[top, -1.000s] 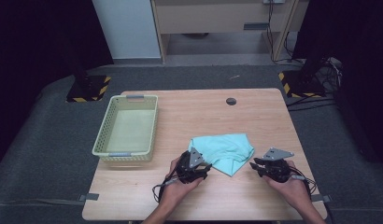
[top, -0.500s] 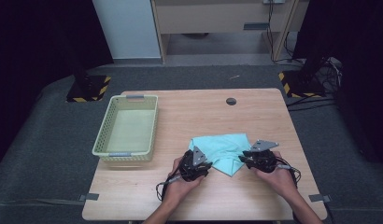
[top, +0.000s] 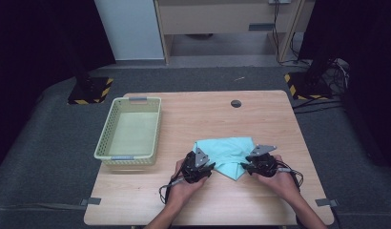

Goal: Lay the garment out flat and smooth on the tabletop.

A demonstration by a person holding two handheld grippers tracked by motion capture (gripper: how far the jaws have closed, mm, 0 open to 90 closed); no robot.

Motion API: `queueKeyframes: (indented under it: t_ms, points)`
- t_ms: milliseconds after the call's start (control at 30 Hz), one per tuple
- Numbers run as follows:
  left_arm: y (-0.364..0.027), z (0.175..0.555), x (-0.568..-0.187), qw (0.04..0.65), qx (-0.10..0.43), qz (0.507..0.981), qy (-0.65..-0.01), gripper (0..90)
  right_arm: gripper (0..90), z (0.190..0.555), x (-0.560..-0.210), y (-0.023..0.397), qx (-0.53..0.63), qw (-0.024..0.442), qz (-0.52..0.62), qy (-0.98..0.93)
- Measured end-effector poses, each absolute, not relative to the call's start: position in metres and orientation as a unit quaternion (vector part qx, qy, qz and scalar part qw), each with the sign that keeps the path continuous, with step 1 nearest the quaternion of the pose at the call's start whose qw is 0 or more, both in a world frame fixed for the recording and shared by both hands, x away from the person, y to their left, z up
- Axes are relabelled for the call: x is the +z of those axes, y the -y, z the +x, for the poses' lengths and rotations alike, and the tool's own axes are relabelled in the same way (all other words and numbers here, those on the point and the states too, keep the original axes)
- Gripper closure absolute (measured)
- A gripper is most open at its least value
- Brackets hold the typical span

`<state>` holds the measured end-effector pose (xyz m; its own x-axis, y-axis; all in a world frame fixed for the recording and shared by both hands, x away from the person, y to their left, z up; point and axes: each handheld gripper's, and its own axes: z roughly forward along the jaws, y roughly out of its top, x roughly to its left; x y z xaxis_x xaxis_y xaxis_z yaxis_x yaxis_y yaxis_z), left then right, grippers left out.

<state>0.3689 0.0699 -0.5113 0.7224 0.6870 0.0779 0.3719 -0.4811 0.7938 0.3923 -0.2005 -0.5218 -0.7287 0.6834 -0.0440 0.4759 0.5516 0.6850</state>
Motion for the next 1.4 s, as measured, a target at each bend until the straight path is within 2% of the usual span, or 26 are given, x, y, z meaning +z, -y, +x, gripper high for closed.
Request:
queueKeyframes:
  t_ms: [300,433,467,533,633,900,1100,1167,1400]
  points:
    - [-0.07,0.367,-0.512,0.398,0.194,0.842,-0.308,55.4,72.4,0.38,-0.518,0.192,0.324,0.142,0.332,-0.875]
    - [-0.069,0.367,-0.515,0.385,0.197,0.849,-0.303,50.9,74.9,0.381,-0.518,0.193,0.329,0.138,0.341,-0.87]
    - [-0.068,0.368,-0.518,0.382,0.197,0.851,-0.301,46.3,75.9,0.383,-0.519,0.195,0.333,0.133,0.348,-0.866]
    - [-0.067,0.369,-0.52,0.382,0.195,0.852,-0.301,43.3,77.1,0.383,-0.519,0.196,0.336,0.132,0.35,-0.865]
    - [-0.066,0.37,-0.521,0.38,0.195,0.854,-0.298,42.9,78.8,0.383,-0.519,0.196,0.337,0.133,0.352,-0.863]
    - [-0.064,0.373,-0.524,0.366,0.184,0.864,-0.294,50.5,81.4,0.384,-0.508,0.195,0.359,0.131,0.358,-0.852]
    - [-0.067,0.375,-0.521,0.368,0.18,0.864,-0.292,73.7,81.2,0.381,-0.509,0.196,0.355,0.124,0.357,-0.855]
    - [-0.069,0.375,-0.519,0.371,0.179,0.862,-0.294,78.9,81.2,0.38,-0.508,0.196,0.356,0.122,0.357,-0.855]
    - [-0.069,0.374,-0.518,0.37,0.178,0.864,-0.293,81.1,81.2,0.375,-0.506,0.196,0.354,0.115,0.35,-0.86]
